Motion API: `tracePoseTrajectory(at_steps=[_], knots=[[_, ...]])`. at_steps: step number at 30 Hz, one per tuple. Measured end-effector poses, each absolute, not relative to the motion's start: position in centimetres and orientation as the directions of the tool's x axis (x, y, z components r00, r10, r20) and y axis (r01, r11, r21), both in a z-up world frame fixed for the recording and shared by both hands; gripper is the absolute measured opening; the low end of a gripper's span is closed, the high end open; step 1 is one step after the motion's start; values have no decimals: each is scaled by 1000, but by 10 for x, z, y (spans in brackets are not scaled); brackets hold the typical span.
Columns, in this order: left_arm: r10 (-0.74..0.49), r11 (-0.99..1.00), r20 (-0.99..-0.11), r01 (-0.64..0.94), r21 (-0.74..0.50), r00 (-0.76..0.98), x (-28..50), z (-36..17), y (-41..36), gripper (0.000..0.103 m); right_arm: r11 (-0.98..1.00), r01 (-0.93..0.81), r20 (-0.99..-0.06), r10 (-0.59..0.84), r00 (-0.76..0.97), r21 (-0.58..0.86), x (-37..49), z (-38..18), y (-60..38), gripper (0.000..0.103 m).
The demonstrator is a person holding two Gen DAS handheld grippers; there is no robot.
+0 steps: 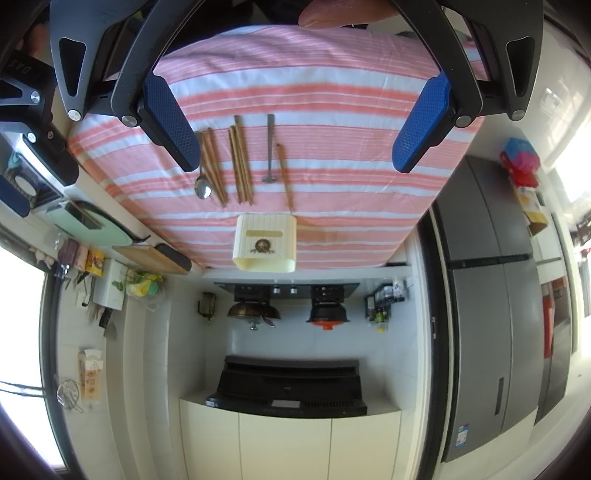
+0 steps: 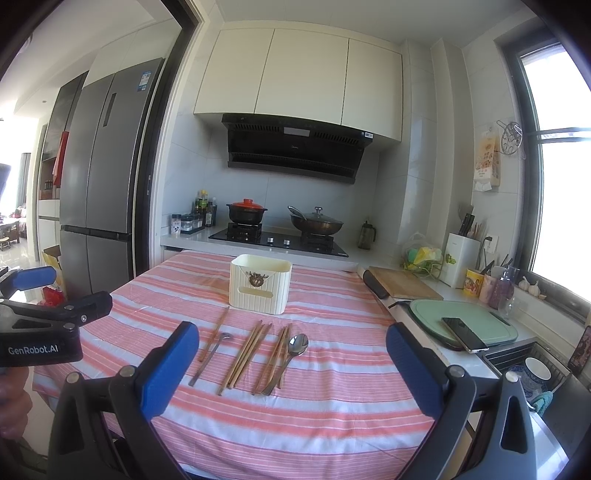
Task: Organize utensils
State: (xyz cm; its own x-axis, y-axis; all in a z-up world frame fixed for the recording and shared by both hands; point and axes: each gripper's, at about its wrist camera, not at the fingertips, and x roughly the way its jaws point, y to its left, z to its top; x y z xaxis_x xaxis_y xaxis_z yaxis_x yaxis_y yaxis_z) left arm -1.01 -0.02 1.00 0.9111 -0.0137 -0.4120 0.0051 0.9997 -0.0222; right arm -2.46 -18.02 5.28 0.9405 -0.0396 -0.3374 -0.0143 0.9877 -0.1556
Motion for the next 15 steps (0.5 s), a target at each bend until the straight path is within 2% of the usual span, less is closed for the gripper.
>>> tracePoseTrajectory(at_steps=[15], knots=[[-13, 1000, -422, 6, -19, 907, -8, 5, 1, 103, 988, -18, -343, -37, 939, -155, -25, 50, -181, 103]])
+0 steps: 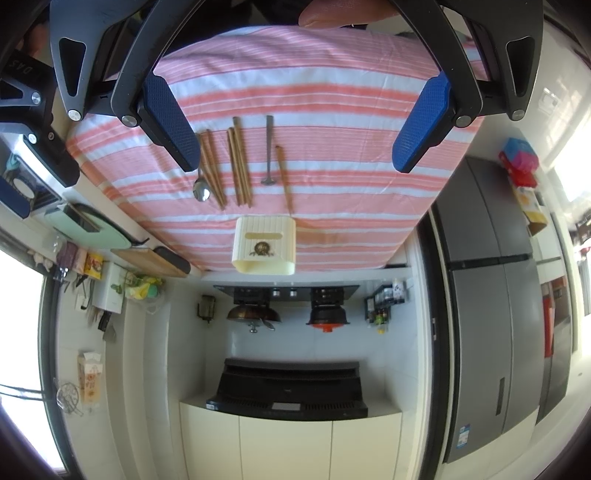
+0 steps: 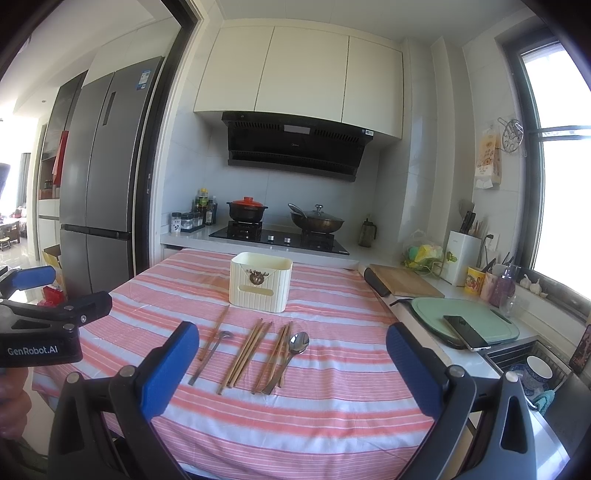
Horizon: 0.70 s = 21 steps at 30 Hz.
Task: Organize utensils
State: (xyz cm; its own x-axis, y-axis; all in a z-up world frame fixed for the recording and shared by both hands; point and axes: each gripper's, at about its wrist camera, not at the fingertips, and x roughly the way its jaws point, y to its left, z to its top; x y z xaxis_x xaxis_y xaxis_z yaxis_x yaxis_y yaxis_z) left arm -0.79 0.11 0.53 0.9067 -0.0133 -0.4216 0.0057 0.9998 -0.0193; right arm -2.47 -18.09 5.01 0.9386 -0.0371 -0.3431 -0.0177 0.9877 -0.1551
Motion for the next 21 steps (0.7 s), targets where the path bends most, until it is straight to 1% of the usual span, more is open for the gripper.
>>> tracePoseTrajectory(at_steps=[21], knots=[[-14, 1000, -455, 13, -7, 890, 8, -5, 1, 103, 990, -11, -381, -44, 923, -140, -9, 43, -191, 103]])
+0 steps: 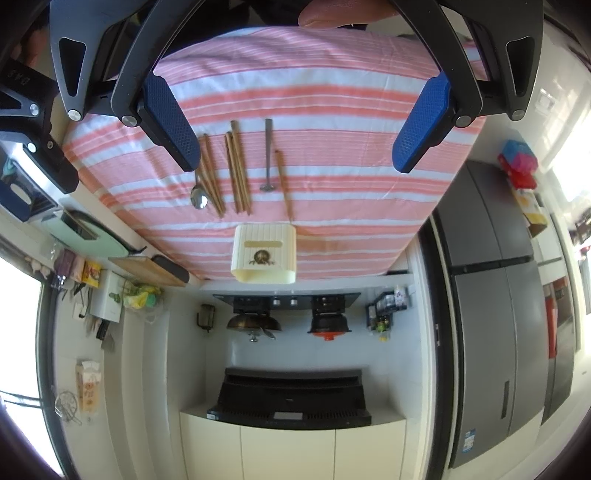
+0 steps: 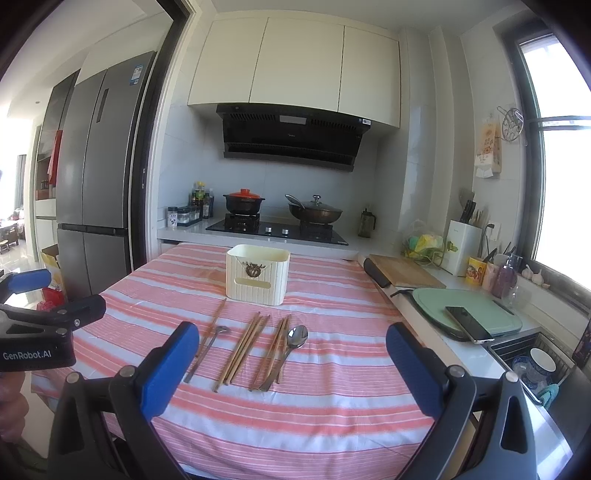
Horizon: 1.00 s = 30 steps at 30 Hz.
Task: Organize utensils
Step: 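Move the left tool toward the small spoon and close on its handle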
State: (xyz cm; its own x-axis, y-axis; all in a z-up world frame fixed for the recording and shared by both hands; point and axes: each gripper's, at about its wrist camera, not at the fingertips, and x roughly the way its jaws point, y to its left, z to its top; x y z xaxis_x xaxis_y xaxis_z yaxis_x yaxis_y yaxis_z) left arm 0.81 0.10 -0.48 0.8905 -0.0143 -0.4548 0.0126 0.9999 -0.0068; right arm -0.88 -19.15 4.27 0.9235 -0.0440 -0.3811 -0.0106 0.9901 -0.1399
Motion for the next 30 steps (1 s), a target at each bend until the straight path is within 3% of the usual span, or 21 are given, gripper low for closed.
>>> tracePoseTrajectory(at_steps=[19, 24, 30], knots=[[-35, 998, -486, 58, 33, 873, 28, -14, -10, 103, 994, 18, -447, -65, 892, -108, 16, 30, -205, 103], [7, 997, -533, 38, 74, 846, 44, -26, -14, 103, 993, 38, -464, -87, 882, -113, 25, 22, -211, 103], [-5, 999, -613, 27, 27, 790, 63, -47, -7, 103, 988, 96, -498, -142, 855, -117, 42, 7, -231, 103]])
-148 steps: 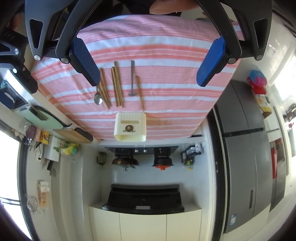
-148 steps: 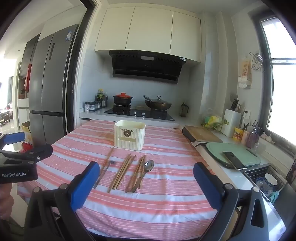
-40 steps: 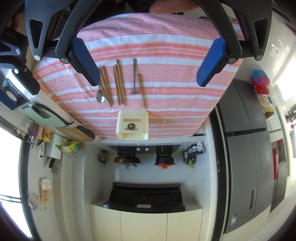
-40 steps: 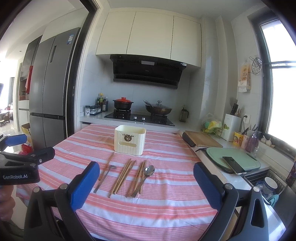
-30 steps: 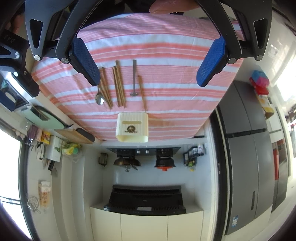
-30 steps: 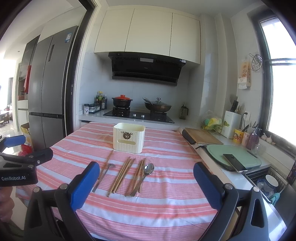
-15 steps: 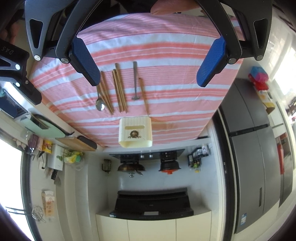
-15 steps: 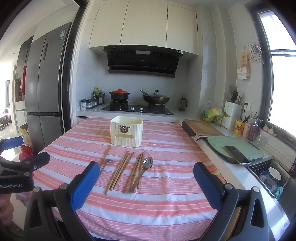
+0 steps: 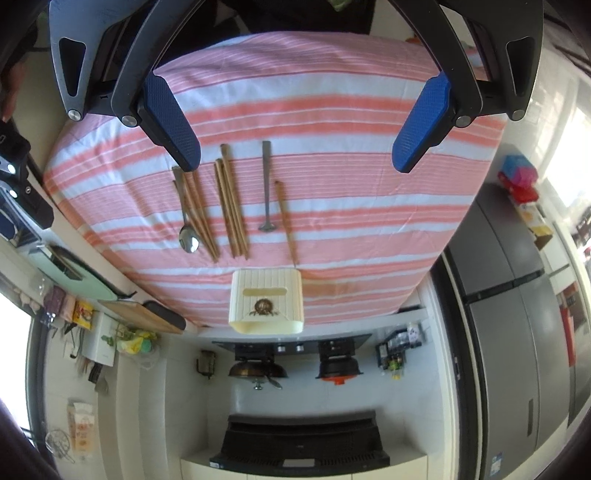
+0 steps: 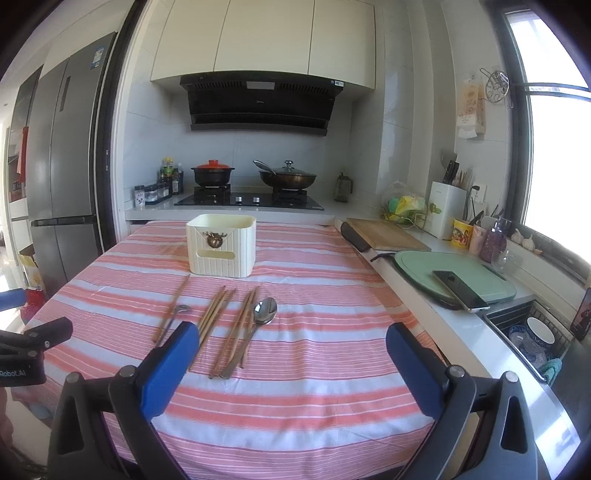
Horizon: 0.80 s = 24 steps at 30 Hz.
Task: Organize utensils
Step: 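Move the left tool toward the small spoon and close on its handle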
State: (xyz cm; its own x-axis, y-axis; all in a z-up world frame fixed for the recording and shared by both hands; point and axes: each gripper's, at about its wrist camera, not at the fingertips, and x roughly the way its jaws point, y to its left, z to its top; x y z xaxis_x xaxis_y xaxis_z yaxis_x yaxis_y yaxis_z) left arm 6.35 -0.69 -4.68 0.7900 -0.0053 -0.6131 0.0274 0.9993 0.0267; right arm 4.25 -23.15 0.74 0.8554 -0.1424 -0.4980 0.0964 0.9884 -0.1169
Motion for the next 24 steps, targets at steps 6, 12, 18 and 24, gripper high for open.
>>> tracePoseTrajectory(at_steps=[6, 12, 18, 24], knots=[[-37, 999, -683, 51, 0, 730, 85, -70, -2, 103, 986, 113, -553, -163, 817, -123, 63, -12, -244, 103], [-96, 995, -692, 85, -51, 715, 103, -76, 4, 103, 989, 83, -586, -142, 798, -126, 81, -27, -238, 103], [-95, 995, -690, 84, -50, 718, 136, -79, 11, 102, 990, 70, -589, -130, 798, -124, 93, -31, -233, 103], [-124, 992, -703, 95, -81, 700, 170, -89, 11, 102, 991, 66, -635, -123, 763, -113, 104, -46, -235, 103]])
